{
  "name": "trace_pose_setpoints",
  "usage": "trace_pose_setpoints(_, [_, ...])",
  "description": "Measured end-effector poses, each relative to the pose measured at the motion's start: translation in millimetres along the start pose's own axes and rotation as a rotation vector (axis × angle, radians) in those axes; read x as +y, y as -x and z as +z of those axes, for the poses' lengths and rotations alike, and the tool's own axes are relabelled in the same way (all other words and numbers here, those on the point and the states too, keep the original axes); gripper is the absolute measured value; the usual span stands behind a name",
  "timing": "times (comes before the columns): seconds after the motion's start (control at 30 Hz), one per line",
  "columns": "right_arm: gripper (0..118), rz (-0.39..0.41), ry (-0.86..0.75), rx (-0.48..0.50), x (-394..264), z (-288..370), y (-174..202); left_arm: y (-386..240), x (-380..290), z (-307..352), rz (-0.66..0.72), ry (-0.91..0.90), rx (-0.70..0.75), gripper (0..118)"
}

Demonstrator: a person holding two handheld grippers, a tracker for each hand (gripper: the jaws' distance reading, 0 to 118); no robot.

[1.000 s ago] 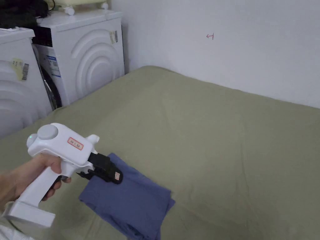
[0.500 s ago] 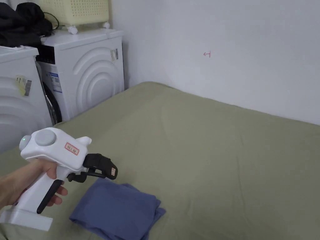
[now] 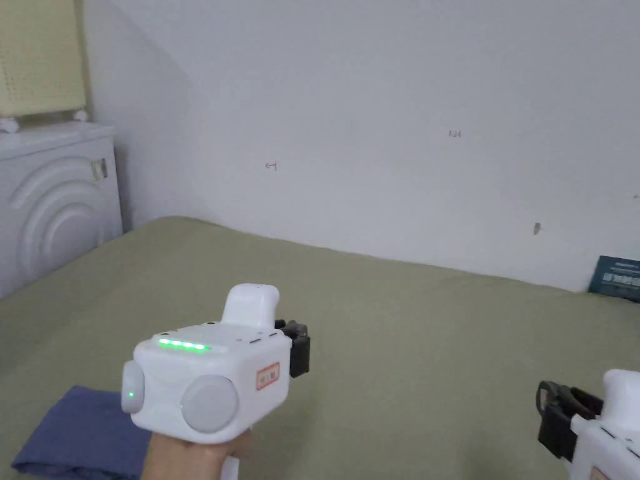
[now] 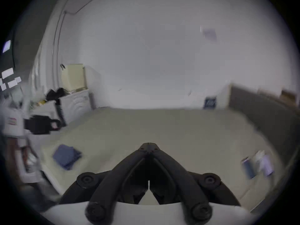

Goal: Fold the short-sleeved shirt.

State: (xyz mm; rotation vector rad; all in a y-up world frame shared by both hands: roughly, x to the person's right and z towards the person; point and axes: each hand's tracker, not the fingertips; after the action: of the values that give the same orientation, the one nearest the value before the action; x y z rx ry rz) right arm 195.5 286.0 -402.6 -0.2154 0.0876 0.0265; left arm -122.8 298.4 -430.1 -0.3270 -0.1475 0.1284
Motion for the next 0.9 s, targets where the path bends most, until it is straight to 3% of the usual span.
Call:
trace_pose_setpoints(0.07, [2,0.07,-0.05,-0.107,9.5,11.2,6.6,-34.6,6.7,12.1,-0.188,-0.17,0.106,3])
trace_pose_setpoints(0.1, [2,0.081,-0.08,-0.135,12.6,16.1,7.8,-52.3,11.5,17.4,-0.202,-0.196,0.113,3])
trace_pose_setpoints(0.33, [2,0.024,-0.152,-0.125,27.6,36.0,1.1,-87.5,27.3,21.1,-0.202,-0.2,0.085,4])
trace_pose_setpoints(0.8, [3,0.038,-0.19,-0.152,44.3,40.1,3.3,-89.8,28.9,23.8,-0.21,-0.215,0.105,4])
trace_pose_setpoints(0.83, [5,0.04,-0.189,-0.158,45.1,39.7,3.1,-89.0,28.6,23.6,-0.205,-0.215,0.107,4])
trace_pose_setpoints(0.87, [21,0.039,-0.188,-0.159,45.9,39.3,2.3,-87.6,28.3,23.3,-0.202,-0.217,0.109,5])
trace_pose_setpoints(0.9, [62,0.042,-0.178,-0.16,47.7,38.0,1.0,-85.5,29.0,22.0,-0.2,-0.212,0.127,13])
